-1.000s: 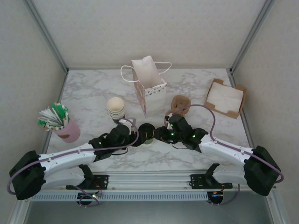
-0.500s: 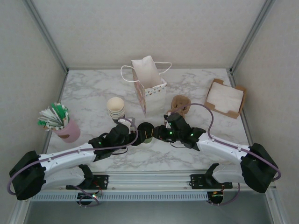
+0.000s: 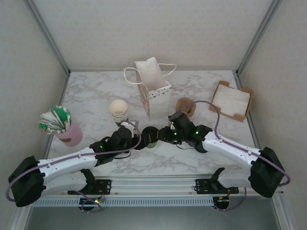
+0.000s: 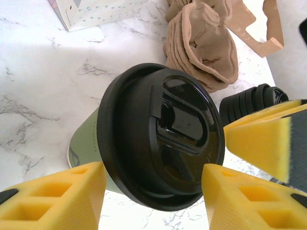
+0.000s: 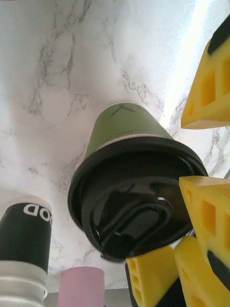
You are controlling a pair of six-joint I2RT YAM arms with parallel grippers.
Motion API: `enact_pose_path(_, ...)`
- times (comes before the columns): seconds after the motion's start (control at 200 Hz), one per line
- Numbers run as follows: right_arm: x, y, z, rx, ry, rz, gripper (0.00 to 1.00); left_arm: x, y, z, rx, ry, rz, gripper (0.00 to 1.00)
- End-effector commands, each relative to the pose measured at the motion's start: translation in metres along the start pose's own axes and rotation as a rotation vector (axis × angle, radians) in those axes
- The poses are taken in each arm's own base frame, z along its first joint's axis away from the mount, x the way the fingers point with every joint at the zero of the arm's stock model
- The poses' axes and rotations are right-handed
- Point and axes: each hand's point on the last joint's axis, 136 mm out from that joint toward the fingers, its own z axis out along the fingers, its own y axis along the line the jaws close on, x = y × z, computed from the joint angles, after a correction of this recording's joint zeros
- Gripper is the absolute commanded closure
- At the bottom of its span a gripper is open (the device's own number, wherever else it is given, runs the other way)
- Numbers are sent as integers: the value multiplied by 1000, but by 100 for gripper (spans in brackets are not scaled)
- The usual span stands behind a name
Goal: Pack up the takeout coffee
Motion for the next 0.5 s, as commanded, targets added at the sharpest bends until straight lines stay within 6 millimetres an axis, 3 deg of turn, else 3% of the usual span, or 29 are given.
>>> enact_pose_path(0.0, -2, 5, -7, 15, -2, -41, 69, -15, -12, -6, 44, -35, -17, 44)
enact_pose_path(0.491, 7, -3, 7, 8, 32, -20, 73, -11, 14, -13, -10, -44, -53, 44)
